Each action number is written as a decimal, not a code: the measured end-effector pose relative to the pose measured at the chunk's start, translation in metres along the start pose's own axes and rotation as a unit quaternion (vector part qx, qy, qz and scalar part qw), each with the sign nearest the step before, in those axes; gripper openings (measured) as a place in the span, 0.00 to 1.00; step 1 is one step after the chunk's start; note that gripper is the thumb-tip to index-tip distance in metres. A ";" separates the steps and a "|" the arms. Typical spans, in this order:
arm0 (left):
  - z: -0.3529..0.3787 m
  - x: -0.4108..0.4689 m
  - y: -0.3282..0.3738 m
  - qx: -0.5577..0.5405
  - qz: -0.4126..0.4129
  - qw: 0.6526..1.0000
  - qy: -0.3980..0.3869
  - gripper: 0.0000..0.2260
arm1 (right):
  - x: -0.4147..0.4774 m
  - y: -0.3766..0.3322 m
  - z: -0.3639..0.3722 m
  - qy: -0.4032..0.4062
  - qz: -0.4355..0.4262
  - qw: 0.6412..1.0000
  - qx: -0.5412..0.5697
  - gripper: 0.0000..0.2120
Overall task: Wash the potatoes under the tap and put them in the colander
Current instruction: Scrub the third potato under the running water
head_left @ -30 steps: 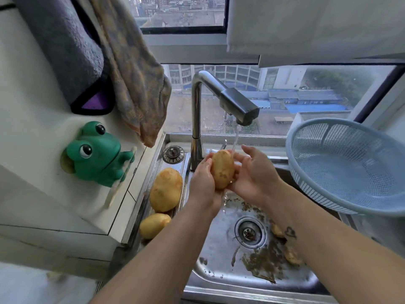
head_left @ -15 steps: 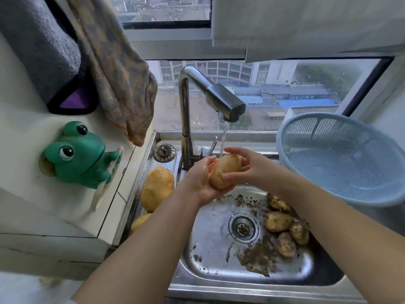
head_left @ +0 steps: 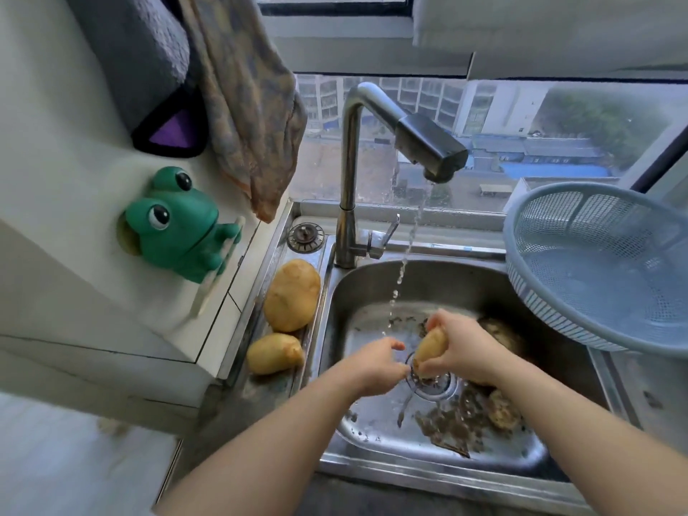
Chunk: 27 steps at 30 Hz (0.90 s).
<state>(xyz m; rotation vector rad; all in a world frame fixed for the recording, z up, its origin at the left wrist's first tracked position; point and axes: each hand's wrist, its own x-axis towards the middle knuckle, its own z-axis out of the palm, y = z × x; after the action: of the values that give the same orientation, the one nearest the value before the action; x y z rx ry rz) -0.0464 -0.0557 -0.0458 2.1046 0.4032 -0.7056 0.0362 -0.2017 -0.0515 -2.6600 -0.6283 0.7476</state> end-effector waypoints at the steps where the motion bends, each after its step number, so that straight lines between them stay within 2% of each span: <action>1: -0.003 -0.003 -0.001 -0.011 0.001 1.000 0.012 0.25 | 0.001 -0.005 0.003 0.002 -0.006 1.000 0.018 0.28; 8: -0.030 -0.042 -0.043 0.033 0.056 0.991 0.113 0.30 | 0.005 -0.058 0.035 -0.027 -0.024 0.987 0.155 0.27; 11: -0.039 -0.056 -0.068 0.057 0.051 0.984 0.161 0.28 | 0.007 -0.088 0.053 -0.063 -0.048 0.972 0.220 0.27; 14: -0.037 -0.068 -0.098 0.111 0.048 0.969 0.216 0.25 | 0.010 -0.111 0.069 -0.104 -0.086 0.967 0.218 0.25; 17: -0.029 -0.078 -0.127 0.167 0.046 0.955 0.240 0.25 | 0.011 -0.121 0.086 -0.130 -0.119 0.965 0.193 0.24; 23: -0.021 -0.078 -0.148 0.234 0.041 0.926 0.293 0.22 | 0.012 -0.129 0.107 -0.045 -0.160 0.973 0.159 0.21; 27: -0.018 -0.078 -0.155 0.259 0.045 0.915 0.306 0.25 | 0.012 -0.128 0.112 -0.044 -0.195 0.967 0.160 0.21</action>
<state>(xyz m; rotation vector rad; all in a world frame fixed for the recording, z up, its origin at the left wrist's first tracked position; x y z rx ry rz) -0.1814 0.0470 -0.0871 2.8254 0.4843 -0.0660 -0.0585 -0.0671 -0.0970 -2.1319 -0.9322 0.7758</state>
